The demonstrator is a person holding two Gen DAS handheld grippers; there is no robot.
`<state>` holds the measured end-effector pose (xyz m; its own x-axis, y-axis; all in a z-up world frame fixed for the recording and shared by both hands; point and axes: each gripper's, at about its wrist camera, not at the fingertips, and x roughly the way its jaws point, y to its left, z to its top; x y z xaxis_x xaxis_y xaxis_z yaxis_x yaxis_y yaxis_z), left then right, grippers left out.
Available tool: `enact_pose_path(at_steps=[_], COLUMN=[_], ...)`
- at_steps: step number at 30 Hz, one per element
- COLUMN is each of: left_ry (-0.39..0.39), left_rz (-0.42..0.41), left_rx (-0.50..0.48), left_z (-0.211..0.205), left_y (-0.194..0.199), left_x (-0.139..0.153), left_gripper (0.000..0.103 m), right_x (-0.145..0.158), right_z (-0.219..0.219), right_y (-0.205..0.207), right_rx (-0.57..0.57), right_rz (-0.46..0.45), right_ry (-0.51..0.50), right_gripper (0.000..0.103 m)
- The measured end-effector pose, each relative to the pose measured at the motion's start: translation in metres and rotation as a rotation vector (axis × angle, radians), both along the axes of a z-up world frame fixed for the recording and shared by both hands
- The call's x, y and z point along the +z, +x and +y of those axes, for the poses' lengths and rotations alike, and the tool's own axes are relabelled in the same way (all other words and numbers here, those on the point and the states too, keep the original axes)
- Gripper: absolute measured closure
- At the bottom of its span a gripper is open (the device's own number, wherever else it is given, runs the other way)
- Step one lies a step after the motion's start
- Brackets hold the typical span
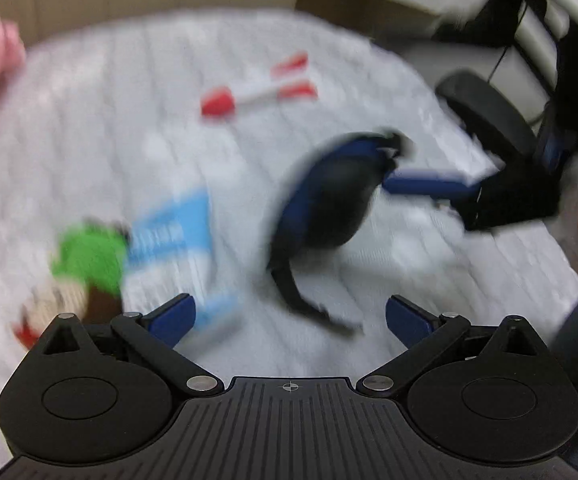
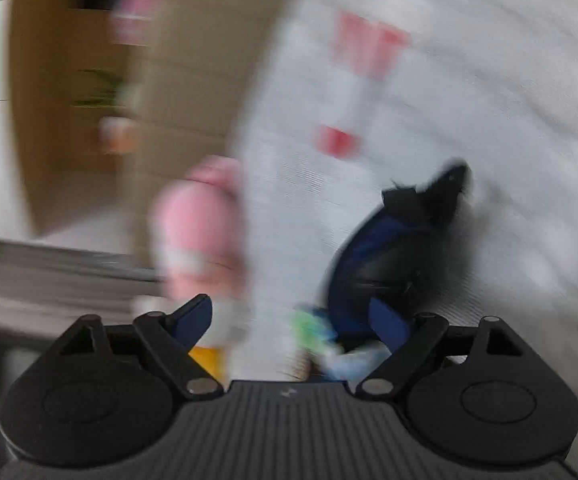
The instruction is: Organize soft objects
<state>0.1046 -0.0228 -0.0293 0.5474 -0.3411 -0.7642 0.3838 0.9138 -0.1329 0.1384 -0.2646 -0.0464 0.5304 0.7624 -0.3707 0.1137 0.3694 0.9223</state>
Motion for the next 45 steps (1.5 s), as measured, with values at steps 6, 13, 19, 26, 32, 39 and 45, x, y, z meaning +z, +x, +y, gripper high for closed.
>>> enact_pose_path(at_steps=[6,13,19,26,32,39,45], left_ry=[0.276,0.389,0.401,0.224,-0.006,0.011,0.118], left_rz=[-0.213,-0.245,-0.048,0.209,0.329,0.376,0.230], left_rx=[-0.152,-0.293,-0.325,-0.187,-0.185,-0.068,0.009], left_z=[-0.048,-0.083,-0.098,-0.089,-0.087,-0.058,-0.054], left_y=[-0.009,0.018,0.089,0.127,0.079,0.015,0.012], left_x=[-0.014,-0.030,-0.040,-0.065,-0.061,-0.042,-0.060], left_gripper=[0.000,0.000,0.000,0.000,0.000,0.000,0.000], right_x=[0.030,0.000,-0.023,-0.046,-0.038,-0.001,-0.013], right_z=[-0.057,-0.119,-0.105,-0.096,-0.095,-0.077,-0.003], right_y=[0.029,0.037,0.027,0.032,0.023,0.027,0.045], right_rx=[-0.001,0.133,0.420,0.546,0.513,0.362,0.333], right_rz=[-0.054,-0.039,-0.216,-0.200,-0.175,-0.133,-0.049], right_ry=[-0.427,-0.938,-1.134,-1.097,-0.997,-0.643,-0.470], right_gripper=[0.010,0.015,0.019,0.051,0.089,0.089,0.089])
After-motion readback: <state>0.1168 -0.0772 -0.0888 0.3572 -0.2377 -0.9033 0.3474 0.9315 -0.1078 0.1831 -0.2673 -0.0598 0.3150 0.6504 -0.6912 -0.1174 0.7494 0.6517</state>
